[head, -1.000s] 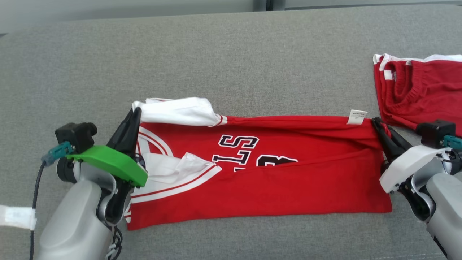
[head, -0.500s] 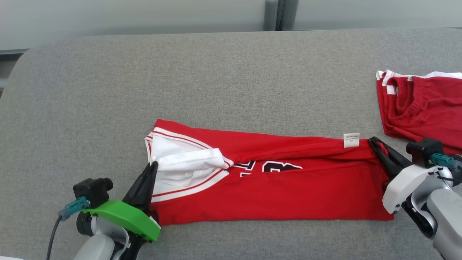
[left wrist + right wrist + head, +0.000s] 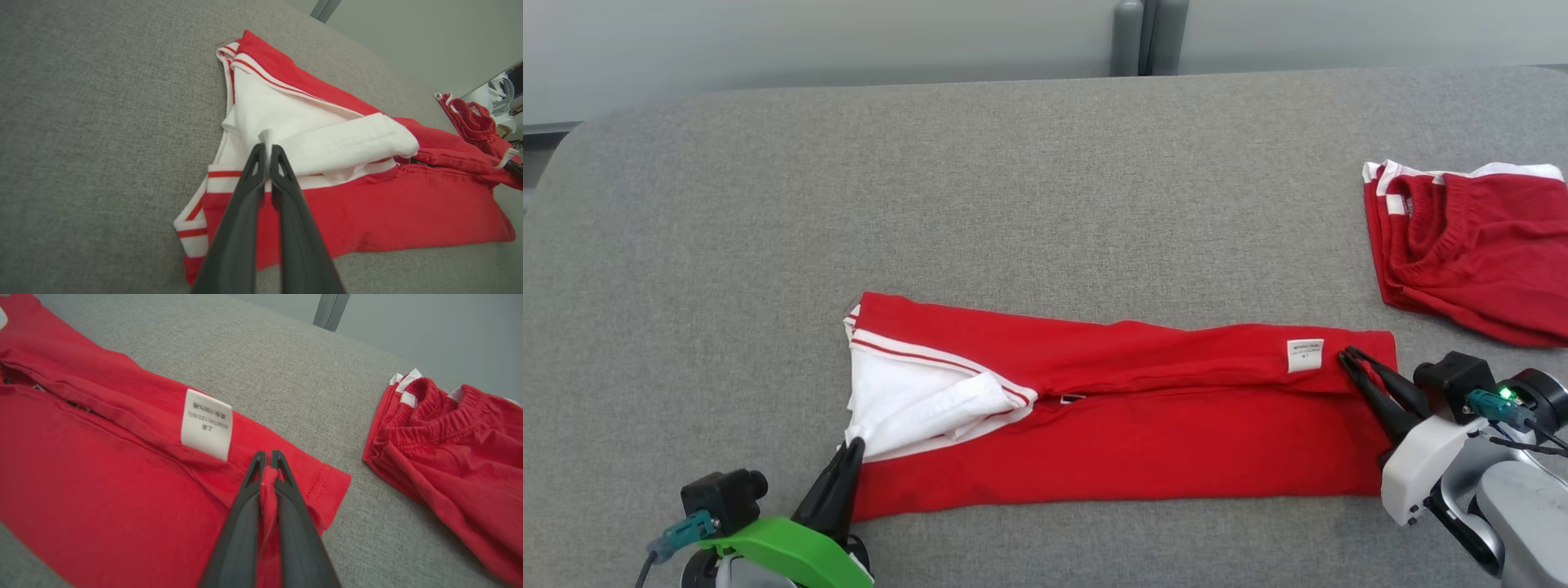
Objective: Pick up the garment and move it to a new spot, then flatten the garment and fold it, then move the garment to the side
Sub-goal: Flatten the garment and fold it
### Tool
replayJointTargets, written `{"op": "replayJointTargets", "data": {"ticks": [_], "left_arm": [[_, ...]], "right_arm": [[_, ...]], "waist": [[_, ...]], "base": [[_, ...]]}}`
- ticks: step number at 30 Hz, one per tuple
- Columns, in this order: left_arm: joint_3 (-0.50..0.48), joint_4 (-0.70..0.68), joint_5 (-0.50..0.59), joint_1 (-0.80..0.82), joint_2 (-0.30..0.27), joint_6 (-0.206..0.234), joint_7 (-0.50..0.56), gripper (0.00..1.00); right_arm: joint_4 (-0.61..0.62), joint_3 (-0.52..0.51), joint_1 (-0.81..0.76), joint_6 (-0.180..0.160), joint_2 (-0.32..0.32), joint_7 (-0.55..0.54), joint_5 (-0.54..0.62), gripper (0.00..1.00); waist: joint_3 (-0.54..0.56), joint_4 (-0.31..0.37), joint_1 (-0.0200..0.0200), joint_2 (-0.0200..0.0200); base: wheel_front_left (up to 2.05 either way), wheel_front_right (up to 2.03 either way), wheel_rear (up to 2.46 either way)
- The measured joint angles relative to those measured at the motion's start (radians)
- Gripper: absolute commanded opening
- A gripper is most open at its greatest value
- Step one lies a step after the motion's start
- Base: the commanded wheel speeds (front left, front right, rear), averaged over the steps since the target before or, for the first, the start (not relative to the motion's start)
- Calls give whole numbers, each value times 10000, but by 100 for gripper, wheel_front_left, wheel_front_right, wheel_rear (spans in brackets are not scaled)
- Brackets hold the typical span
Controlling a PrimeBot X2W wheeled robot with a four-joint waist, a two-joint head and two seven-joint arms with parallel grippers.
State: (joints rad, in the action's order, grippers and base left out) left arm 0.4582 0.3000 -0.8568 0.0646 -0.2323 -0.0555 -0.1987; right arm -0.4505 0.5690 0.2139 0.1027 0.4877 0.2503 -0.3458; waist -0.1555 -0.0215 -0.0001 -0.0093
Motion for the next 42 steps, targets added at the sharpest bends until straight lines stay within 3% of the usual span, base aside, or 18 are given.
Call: {"op": "replayJointTargets", "data": {"ticks": [1,3,4,5,6,8,14,20,26,30,42], "left_arm": [[0,-21,0,-78,-12,65,0,0],[-15,-50,-36,-175,-27,140,33,0],[-27,-107,-52,-220,-29,173,35,25],[-29,-161,-67,-252,-31,205,36,49],[-33,-194,-73,-262,-31,207,44,87],[-42,-276,-104,-271,-31,211,44,100],[-387,-742,-203,-504,-94,314,-17,100],[-759,-1595,-174,-500,-113,483,-276,100],[-1001,-2265,125,-485,-77,606,-441,100],[-957,-2592,263,-485,117,706,-441,100],[-395,-2905,796,-483,562,880,-445,100]], "right_arm": [[134,13,-20,-4,31,0,150,7],[385,73,-32,-92,125,2,531,39],[485,130,-58,-92,186,2,700,49],[569,150,-142,-92,222,2,819,70],[658,205,-261,-88,255,0,963,99],[874,370,-542,-82,322,0,1244,100],[1022,581,-1232,-73,550,2,1622,100],[1241,61,-1638,-96,644,2,1478,100],[1684,-1438,-1857,-311,347,2,48,100],[1559,-2428,-1930,-309,-203,2,-1277,100],[98,-2767,-1721,-148,-1185,-282,-3024,100]], "waist": [[4,13,0,0],[15,43,0,0],[21,58,0,0],[29,74,0,0],[37,91,0,0],[55,127,0,0],[146,328,0,0],[231,608,0,0],[368,845,0,0],[468,917,0,0],[497,170,0,0]], "base": [[0,0,0],[0,0,0],[0,0,0],[0,0,0],[0,0,0],[0,0,0],[0,0,0],[0,0,0],[0,0,0],[0,0,0],[0,0,0]]}}
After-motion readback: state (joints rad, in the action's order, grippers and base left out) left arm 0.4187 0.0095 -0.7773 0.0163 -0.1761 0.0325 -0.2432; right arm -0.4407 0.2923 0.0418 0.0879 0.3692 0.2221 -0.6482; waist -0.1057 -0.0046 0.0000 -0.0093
